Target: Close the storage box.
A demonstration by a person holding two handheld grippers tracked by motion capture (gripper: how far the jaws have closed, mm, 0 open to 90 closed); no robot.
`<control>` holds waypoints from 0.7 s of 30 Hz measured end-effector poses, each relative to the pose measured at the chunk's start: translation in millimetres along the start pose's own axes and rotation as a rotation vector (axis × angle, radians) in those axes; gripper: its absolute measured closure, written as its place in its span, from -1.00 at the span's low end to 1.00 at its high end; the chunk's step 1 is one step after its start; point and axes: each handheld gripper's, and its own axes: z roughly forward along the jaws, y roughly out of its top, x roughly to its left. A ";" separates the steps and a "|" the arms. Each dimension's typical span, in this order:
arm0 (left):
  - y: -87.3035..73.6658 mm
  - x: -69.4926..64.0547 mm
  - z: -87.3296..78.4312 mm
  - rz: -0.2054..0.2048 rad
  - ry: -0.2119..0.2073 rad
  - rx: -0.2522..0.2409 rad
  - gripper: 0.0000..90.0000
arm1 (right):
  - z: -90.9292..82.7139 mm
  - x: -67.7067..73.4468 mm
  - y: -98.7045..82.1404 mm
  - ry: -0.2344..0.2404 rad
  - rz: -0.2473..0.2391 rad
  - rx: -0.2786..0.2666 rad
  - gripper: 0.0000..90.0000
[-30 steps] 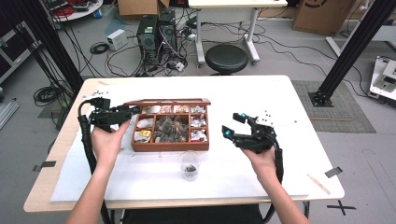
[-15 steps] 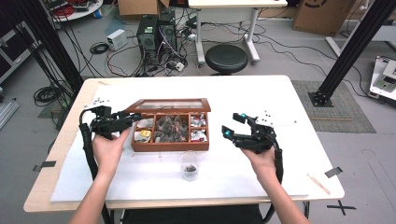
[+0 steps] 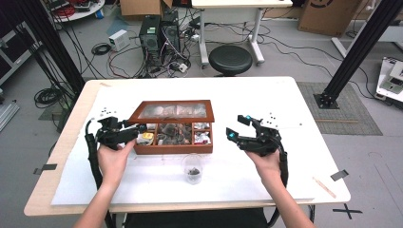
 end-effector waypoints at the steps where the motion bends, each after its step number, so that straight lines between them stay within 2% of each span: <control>1: -1.7 -2.0 1.0 0.004 0.002 0.004 -0.13 | -0.2 -0.1 0.0 0.000 0.000 -0.002 -0.31; 21: -27.4 -6.3 -2.5 0.094 0.046 0.033 -0.13 | -0.5 -0.9 -1.3 0.001 0.007 -0.004 -0.31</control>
